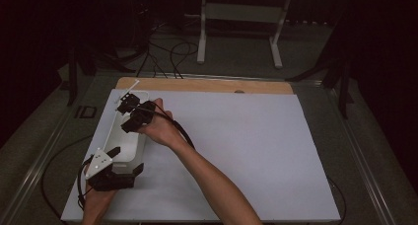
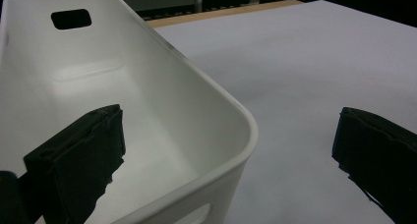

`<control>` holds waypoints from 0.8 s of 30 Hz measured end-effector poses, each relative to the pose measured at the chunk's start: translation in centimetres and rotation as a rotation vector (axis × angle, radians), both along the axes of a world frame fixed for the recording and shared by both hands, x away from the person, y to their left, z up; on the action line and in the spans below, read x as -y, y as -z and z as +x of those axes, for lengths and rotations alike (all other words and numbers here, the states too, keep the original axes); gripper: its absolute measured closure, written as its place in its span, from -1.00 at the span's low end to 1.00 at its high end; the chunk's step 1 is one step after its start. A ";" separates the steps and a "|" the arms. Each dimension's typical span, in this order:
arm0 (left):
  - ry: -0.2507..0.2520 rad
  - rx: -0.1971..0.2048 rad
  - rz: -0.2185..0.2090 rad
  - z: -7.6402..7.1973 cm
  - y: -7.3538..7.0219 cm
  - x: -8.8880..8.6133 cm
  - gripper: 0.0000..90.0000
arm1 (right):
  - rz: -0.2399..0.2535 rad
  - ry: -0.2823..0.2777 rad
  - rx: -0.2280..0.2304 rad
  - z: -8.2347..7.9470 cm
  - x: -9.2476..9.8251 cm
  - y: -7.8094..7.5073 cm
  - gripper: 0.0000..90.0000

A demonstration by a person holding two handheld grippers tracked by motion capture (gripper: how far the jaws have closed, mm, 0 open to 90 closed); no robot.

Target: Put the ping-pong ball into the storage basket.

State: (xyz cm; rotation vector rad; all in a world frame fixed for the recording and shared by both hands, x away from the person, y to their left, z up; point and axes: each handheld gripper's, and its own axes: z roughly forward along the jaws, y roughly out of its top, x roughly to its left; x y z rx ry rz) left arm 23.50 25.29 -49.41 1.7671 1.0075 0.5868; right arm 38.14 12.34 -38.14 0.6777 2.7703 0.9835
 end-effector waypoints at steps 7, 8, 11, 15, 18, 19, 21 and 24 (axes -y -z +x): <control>0.000 0.000 -0.002 0.0 0.0 0.0 -1.00 | -0.006 -0.007 -0.008 -0.1 -0.4 0.4 -0.70; 0.000 0.000 -0.002 0.0 0.0 0.0 -1.00 | -0.006 -0.007 -0.008 -0.1 -0.4 0.4 -0.70; 0.000 0.000 -0.002 0.0 0.0 0.0 -1.00 | -0.011 -0.007 -0.002 -0.1 -0.4 0.4 -0.73; 0.000 0.000 -0.002 0.0 0.0 0.0 -1.00 | -0.009 -0.003 -0.001 -0.1 -0.2 0.2 -0.74; -0.001 0.000 -0.001 0.0 0.0 0.0 -1.00 | -0.010 -0.005 0.001 -0.1 0.0 0.2 -0.74; -0.001 0.000 0.000 0.0 0.0 0.0 -1.00 | -0.006 -0.007 -0.001 -0.1 0.0 0.1 -0.74; 0.000 0.000 -0.001 0.0 0.0 0.0 -1.00 | -0.006 -0.006 0.000 -0.1 0.1 0.1 -0.73; -0.001 0.000 0.000 0.0 0.0 0.0 -1.00 | -0.005 -0.002 -0.002 -0.1 0.2 0.0 -0.73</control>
